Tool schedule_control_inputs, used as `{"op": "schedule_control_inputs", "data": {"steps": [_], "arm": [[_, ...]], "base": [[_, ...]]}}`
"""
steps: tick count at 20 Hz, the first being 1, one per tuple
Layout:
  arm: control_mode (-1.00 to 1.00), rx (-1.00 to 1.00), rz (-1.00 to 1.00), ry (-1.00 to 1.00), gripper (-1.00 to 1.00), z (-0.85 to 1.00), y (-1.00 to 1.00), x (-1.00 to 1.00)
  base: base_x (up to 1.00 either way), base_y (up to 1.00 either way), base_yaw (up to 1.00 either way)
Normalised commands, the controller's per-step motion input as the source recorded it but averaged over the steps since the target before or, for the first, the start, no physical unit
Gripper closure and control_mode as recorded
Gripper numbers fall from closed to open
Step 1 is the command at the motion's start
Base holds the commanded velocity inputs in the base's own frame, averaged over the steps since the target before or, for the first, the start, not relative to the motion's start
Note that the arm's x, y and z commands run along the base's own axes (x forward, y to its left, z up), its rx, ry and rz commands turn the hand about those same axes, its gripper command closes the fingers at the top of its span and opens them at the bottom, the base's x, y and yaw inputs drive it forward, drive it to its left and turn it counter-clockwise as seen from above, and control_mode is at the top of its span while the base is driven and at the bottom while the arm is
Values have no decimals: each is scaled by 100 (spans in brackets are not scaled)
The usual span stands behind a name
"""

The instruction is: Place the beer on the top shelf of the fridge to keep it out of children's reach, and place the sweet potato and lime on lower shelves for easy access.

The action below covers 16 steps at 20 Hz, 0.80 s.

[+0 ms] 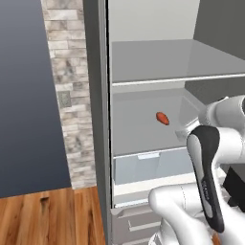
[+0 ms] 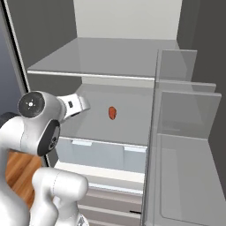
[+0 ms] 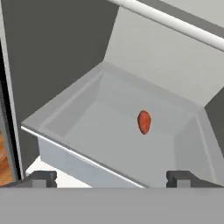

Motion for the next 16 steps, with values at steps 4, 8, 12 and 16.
{"op": "schedule_control_inputs", "data": {"steps": [4, 8, 12, 16], "arm": [[-100, 28, 0, -9, -100, 35, 14, -13], [-100, 19, -2, -8, -100, 9, 22, -6], [-100, 0, -1, 0, -100, 0, 46, -18], [-100, 0, -5, 0, -100, 2, 10, -1]], "base": [[0, 0, 0], [0, 0, 0], [0, 0, 0], [0, 0, 0]]}}
